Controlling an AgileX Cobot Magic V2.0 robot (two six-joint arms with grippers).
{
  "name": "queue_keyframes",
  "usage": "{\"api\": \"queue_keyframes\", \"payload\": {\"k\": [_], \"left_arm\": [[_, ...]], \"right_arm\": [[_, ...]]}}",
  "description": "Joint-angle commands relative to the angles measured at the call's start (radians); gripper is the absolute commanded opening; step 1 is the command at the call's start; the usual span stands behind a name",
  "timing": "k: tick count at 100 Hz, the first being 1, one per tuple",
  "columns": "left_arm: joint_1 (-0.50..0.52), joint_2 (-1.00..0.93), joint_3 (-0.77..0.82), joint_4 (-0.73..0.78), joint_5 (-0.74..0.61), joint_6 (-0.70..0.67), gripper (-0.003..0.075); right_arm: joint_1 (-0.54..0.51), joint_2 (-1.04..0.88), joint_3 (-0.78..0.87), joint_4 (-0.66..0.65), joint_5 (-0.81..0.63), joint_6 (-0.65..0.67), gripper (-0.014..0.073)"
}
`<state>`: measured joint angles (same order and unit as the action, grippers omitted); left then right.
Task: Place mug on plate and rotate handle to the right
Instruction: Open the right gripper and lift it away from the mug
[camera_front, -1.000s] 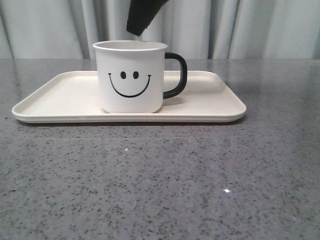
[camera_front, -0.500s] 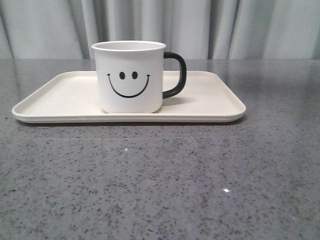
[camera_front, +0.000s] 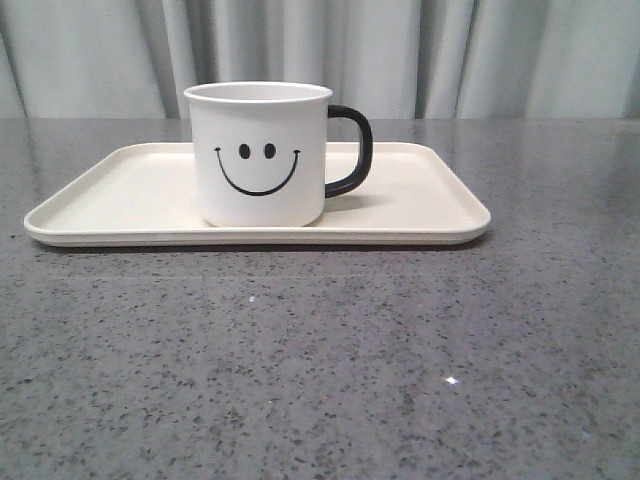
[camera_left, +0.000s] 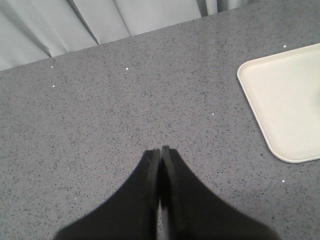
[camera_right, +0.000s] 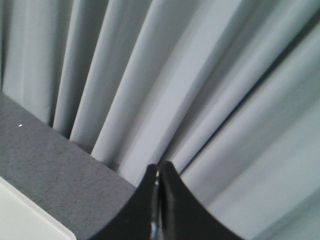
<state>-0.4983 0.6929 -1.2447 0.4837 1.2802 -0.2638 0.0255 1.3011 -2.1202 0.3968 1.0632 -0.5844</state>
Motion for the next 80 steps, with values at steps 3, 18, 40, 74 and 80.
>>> {"api": "queue_keyframes", "payload": {"k": [3, 18, 40, 74, 80], "left_arm": [[-0.007, 0.004, -0.02, 0.019, -0.026, -0.012, -0.002], [-0.007, 0.004, -0.02, 0.019, -0.028, -0.012, -0.002], [-0.007, 0.004, -0.02, 0.019, -0.07, -0.019, -0.002], [-0.007, 0.004, -0.02, 0.019, -0.158, -0.028, -0.002], [-0.007, 0.004, -0.02, 0.019, -0.158, -0.028, -0.002]], "right_arm": [[-0.052, -0.132, 0.129, 0.019, -0.169, 0.022, -0.0111], [-0.089, -0.306, 0.433, 0.019, -0.345, 0.043, -0.0111], [-0.091, -0.585, 0.868, 0.023, -0.54, 0.077, -0.0111], [-0.091, -0.88, 1.254, 0.012, -0.647, 0.09, -0.0111], [-0.091, -0.9, 1.277, 0.012, -0.639, 0.09, -0.0111]]}}
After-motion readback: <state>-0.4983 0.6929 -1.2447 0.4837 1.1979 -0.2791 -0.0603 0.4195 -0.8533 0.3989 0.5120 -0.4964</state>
